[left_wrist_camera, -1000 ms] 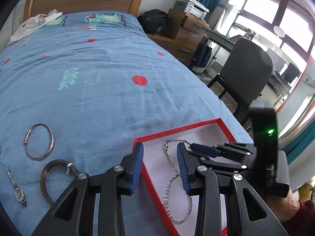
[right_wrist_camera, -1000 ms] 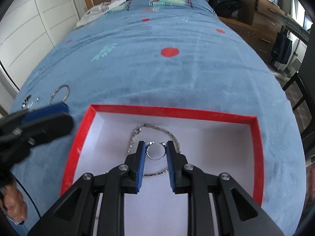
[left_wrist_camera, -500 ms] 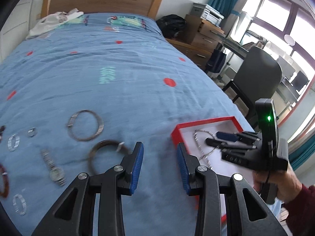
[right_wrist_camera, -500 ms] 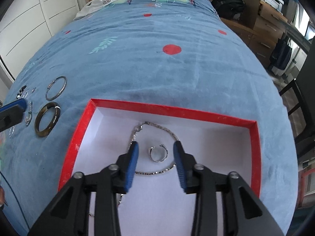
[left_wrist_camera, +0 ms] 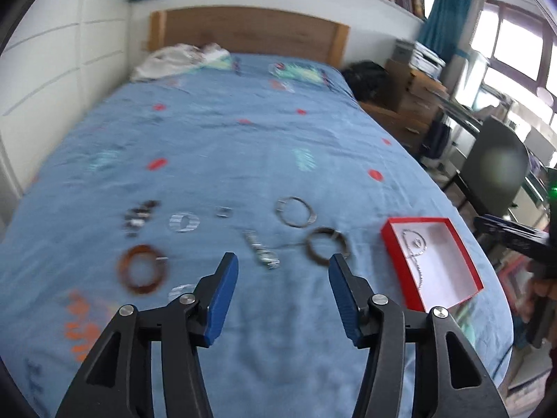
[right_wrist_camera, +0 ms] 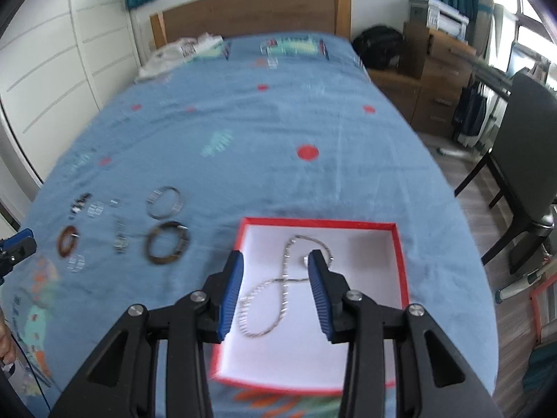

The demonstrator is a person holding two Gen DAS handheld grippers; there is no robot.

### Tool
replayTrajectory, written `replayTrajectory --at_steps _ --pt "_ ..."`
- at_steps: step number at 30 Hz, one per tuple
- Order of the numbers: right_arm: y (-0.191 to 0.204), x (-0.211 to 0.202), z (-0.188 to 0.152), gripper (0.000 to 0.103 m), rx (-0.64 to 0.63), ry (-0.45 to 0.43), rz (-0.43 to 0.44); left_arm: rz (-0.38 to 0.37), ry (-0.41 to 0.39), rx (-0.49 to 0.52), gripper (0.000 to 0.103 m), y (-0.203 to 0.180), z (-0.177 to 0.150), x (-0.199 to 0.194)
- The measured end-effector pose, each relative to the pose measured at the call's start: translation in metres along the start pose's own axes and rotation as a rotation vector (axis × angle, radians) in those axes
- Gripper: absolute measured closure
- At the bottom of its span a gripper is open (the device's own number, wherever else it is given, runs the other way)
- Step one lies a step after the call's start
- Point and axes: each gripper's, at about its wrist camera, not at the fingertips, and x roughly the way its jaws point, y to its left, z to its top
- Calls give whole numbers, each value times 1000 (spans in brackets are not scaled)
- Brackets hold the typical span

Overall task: Organize jewelry
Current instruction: 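Withdraw both tools from the red box back toward the remaining jewelry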

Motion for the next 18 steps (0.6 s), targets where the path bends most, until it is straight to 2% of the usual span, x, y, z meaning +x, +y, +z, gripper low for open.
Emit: replayTrajectory --at_steps 4,9,13,18 --pt "32 -57 -2 65 -20 -74 35 80 -45 2 46 31 -9 -55" --pt "78 -107 -13 53 -52 -137 70 155 -76 2 38 69 -31 -109" --pt "109 -116 -29 45 -55 -140 92 188 -75 -30 34 93 -53 -124" --pt "127 -91 -49 41 -43 -128 105 195 -45 -79 32 113 -80 -106"
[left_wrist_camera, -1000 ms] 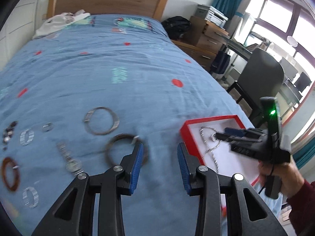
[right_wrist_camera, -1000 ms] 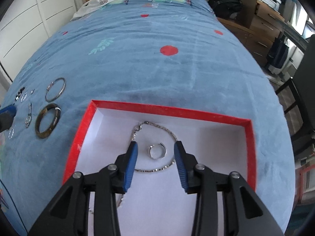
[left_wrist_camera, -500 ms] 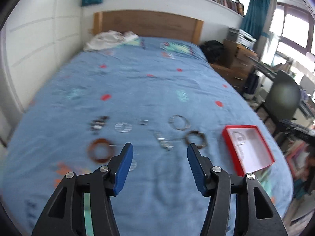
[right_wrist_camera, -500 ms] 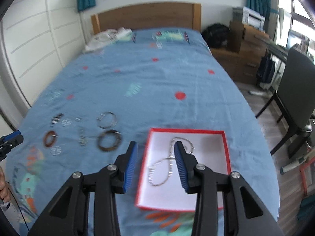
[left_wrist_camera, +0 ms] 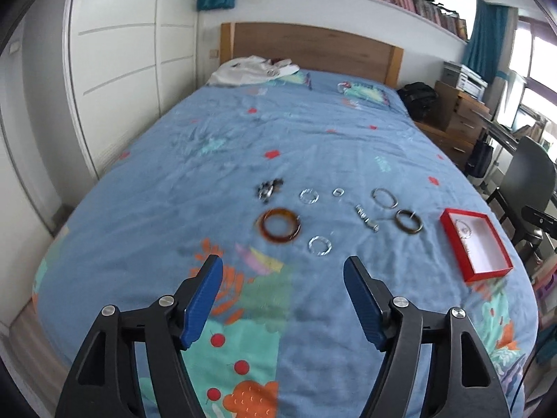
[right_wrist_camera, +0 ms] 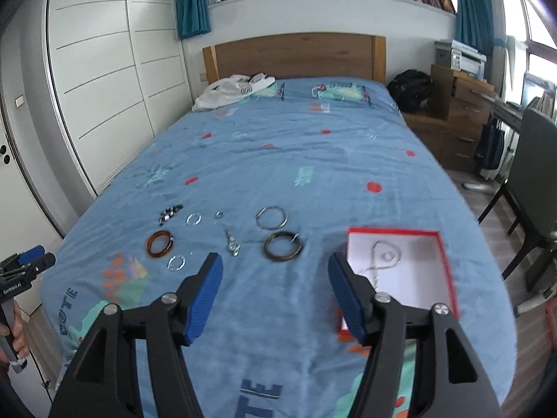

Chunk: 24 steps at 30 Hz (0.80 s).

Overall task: Organize jewelry
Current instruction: 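Withdraw both tools from the red box back toward the remaining jewelry, then grasp the twisted silver hoop with the left tool while the right tool grasps the wristwatch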

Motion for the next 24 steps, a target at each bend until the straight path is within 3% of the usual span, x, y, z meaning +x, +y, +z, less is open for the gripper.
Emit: replayTrajectory --at_steps 7,14,24 --pt "6 50 -27 41 34 18 40 -14 31 10 33 -8 -23 58" --pt "16 121 -41 41 34 99 102 -51 112 21 35 -16 -28 117" --pt "33 200 -42 43 5 173 210 -108 179 51 40 -24 -24 177"
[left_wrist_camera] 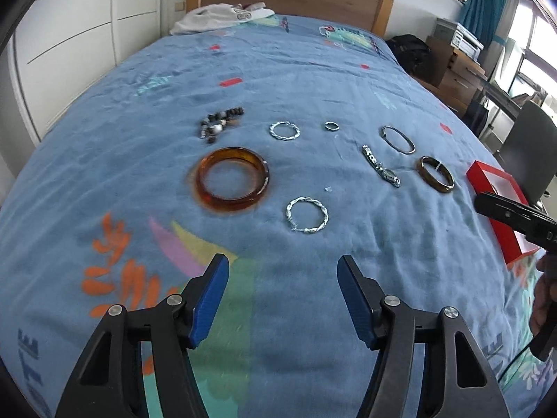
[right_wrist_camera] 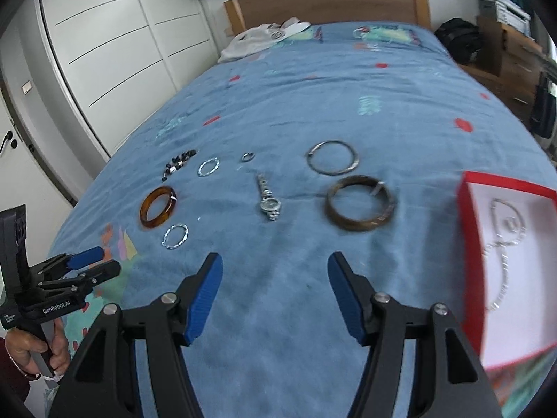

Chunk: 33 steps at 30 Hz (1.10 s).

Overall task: Organize jewelry
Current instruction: 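Grasp the twisted silver hoop with the left tool while the right tool grasps the wristwatch, then carry the hoop and the wristwatch over the red box with both tools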

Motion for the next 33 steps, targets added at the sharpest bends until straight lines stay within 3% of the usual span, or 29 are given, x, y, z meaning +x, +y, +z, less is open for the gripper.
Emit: replayTrajectory --at_steps 5,17,21,29,33 --pt "0 31 12 51 -21 21 48 -29 19 19 40 -3 9 22" --pt "0 100 33 54 -73 66 55 -13 62 34 40 -14 22 74" --pt "-1 115 35 59 -86 77 47 5 59 47 47 -16 24 82" --pt "3 131 39 78 -115 93 32 19 53 51 63 -17 24 85" --pt "4 132 39 79 -118 97 27 19 44 43 64 -18 26 84"
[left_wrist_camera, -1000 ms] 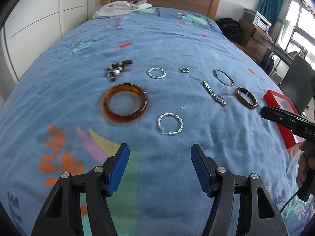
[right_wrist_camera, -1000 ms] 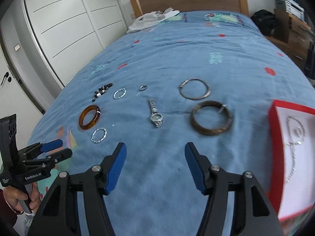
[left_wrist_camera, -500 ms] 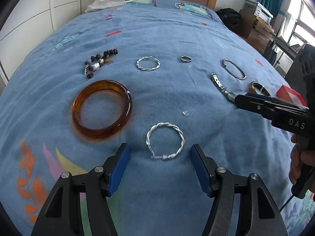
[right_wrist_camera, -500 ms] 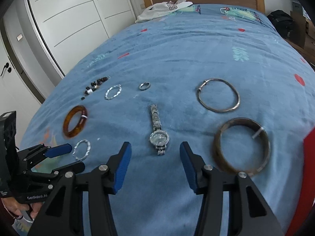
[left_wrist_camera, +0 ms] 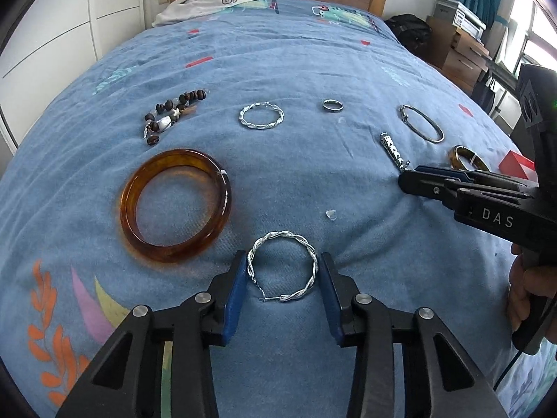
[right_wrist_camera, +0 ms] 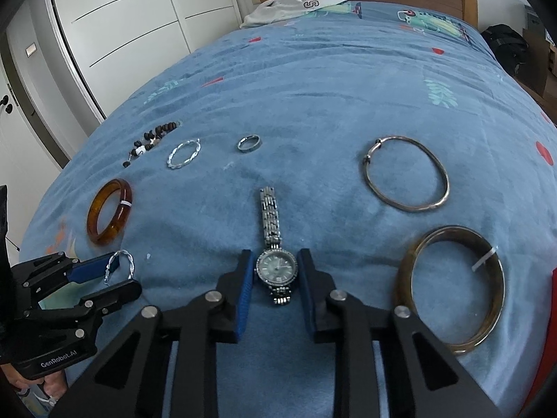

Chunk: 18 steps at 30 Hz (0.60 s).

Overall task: Organize jewelry
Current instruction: 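Carry the hoop and the wristwatch over the red box with both tools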

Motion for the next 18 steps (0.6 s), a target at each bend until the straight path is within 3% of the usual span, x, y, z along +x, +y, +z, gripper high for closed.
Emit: replayTrajectory --at_steps 8,18 --pt "6 -22 -4 79 0 -26 15 -20 -30 -15 64 0 2 -23" --pt "24 -93 -7 79 -10 -104 12 -28 -83 4 64 -10 5 -75"
